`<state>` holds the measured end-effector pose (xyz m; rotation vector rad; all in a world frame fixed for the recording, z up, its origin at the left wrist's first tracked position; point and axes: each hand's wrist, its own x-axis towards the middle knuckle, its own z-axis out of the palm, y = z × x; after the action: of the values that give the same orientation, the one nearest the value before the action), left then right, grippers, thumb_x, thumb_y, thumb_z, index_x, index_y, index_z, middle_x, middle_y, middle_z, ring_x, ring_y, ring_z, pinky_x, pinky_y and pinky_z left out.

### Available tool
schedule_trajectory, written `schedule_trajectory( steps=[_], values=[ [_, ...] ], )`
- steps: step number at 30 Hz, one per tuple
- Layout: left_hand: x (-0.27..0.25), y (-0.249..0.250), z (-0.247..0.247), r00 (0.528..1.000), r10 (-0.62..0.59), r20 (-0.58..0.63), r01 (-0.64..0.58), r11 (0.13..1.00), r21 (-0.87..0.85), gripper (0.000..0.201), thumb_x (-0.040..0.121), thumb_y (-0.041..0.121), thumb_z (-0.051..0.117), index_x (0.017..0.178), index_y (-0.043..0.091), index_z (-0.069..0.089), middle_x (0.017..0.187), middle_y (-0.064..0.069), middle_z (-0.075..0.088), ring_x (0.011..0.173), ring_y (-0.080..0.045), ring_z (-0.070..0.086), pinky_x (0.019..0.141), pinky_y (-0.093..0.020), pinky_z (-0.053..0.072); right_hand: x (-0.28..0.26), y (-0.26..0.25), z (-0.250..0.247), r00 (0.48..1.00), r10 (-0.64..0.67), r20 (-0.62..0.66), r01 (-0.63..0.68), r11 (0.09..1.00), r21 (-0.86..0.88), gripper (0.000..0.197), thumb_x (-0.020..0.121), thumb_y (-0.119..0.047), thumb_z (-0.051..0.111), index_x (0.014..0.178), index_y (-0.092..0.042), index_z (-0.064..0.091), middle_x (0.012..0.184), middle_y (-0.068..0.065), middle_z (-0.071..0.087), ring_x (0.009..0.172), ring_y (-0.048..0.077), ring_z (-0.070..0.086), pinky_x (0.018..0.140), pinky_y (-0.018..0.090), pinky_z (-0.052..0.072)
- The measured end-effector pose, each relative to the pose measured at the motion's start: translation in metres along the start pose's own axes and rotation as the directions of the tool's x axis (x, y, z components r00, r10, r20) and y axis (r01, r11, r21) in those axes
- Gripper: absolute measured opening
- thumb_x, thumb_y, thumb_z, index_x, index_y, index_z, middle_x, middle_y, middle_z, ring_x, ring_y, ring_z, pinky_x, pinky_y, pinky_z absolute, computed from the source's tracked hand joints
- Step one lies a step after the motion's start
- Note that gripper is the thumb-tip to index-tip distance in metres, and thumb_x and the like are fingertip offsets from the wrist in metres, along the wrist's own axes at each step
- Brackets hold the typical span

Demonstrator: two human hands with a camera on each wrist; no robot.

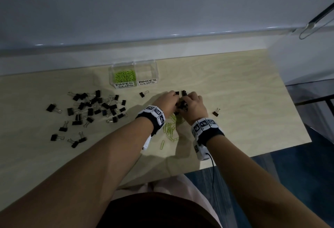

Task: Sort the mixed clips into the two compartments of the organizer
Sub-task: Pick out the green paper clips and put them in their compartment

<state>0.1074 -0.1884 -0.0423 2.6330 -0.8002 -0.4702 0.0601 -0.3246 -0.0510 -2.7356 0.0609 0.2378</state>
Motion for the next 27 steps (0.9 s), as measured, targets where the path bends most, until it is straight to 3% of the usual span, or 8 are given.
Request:
schedule_trajectory(
  steps=[5,9,12,14,17,22,25,27],
  values=[
    [-0.012,-0.026,-0.011,0.981,-0.08,-0.175,0.057,0.99,-0.131,0.018,0.089,0.014,0.049,0.105,0.007,0.056,0.107,-0.009,0.055,0.094,-0.026,0.054,0.076,-0.032,0.041,0.012,0.003,-0.005,0.999,0.003,0.041,-0.007,0.996,0.088,0.018,0.079,-0.02,0.068,0.093,-0.008,0.068,0.104,0.012,0.053,0.09,0.031,0.055,0.078,0.036,0.05],
    [-0.022,-0.049,-0.015,0.975,-0.145,-0.171,0.155,0.987,0.044,0.028,0.089,0.012,0.047,0.116,0.011,0.053,0.12,-0.008,0.051,0.109,-0.028,0.046,0.087,-0.039,0.043,0.009,0.021,-0.012,0.994,0.072,-0.087,-0.048,0.966,0.254,0.004,0.078,-0.011,0.067,0.077,-0.007,0.067,0.086,0.01,0.059,0.072,0.024,0.061,0.07,0.038,0.056],
    [-0.021,-0.045,-0.01,0.99,-0.038,-0.135,0.058,0.988,0.143,0.032,0.088,0.011,0.047,0.119,0.012,0.055,0.121,-0.006,0.052,0.112,-0.027,0.042,0.094,-0.038,0.039,0.002,0.043,-0.017,0.969,0.166,-0.182,-0.106,0.948,0.301,0.005,0.076,-0.005,0.065,0.071,-0.007,0.066,0.078,0.011,0.061,0.067,0.024,0.061,0.067,0.042,0.056],
    [-0.018,-0.035,-0.004,0.996,0.03,-0.089,-0.02,0.993,0.115,0.033,0.089,0.008,0.048,0.12,0.012,0.056,0.121,-0.004,0.053,0.113,-0.025,0.042,0.097,-0.038,0.038,-0.003,0.054,-0.018,0.963,0.164,-0.216,-0.103,0.958,0.267,0.003,0.076,-0.006,0.065,0.073,-0.006,0.066,0.081,0.012,0.06,0.071,0.027,0.06,0.068,0.042,0.054],
    [-0.01,-0.018,0.004,0.994,0.098,-0.05,-0.093,0.991,0.091,0.037,0.088,0.003,0.049,0.124,0.011,0.055,0.123,-0.005,0.052,0.113,-0.026,0.043,0.095,-0.039,0.039,-0.009,0.05,-0.015,0.97,0.029,-0.241,-0.004,0.995,0.104,0.006,0.077,-0.013,0.068,0.08,-0.008,0.068,0.093,0.011,0.06,0.085,0.029,0.055,0.07,0.039,0.052],
    [0.009,-0.002,0.008,0.995,0.096,-0.022,-0.093,0.99,0.104,0.04,0.088,0.004,0.05,0.126,0.013,0.052,0.127,-0.004,0.048,0.114,-0.028,0.042,0.094,-0.037,0.04,-0.013,0.014,-0.001,0.978,-0.166,-0.126,0.162,0.986,-0.039,0.02,0.074,-0.017,0.072,0.093,-0.014,0.069,0.101,0.007,0.062,0.086,0.029,0.052,0.073,0.041,0.048],
    [0.014,0.001,0.005,0.996,0.085,-0.015,-0.083,0.991,0.104,0.028,0.088,0.008,0.051,0.114,0.012,0.058,0.12,-0.005,0.049,0.109,-0.027,0.043,0.093,-0.037,0.04,-0.006,0.002,0.002,0.994,-0.101,-0.028,0.1,0.993,-0.06,0.032,0.079,-0.016,0.063,0.11,-0.012,0.063,0.117,0.011,0.057,0.099,0.036,0.048,0.086,0.047,0.045],
    [0.015,-0.002,0.004,0.999,0.041,-0.017,-0.039,0.996,0.075,0.022,0.087,0.009,0.053,0.107,0.011,0.061,0.114,-0.005,0.051,0.105,-0.027,0.044,0.092,-0.037,0.041,-0.002,0.001,0.002,0.998,-0.064,-0.002,0.064,0.998,-0.013,0.028,0.081,-0.013,0.06,0.108,-0.012,0.064,0.116,0.012,0.057,0.1,0.036,0.047,0.088,0.045,0.044]
  ],
)
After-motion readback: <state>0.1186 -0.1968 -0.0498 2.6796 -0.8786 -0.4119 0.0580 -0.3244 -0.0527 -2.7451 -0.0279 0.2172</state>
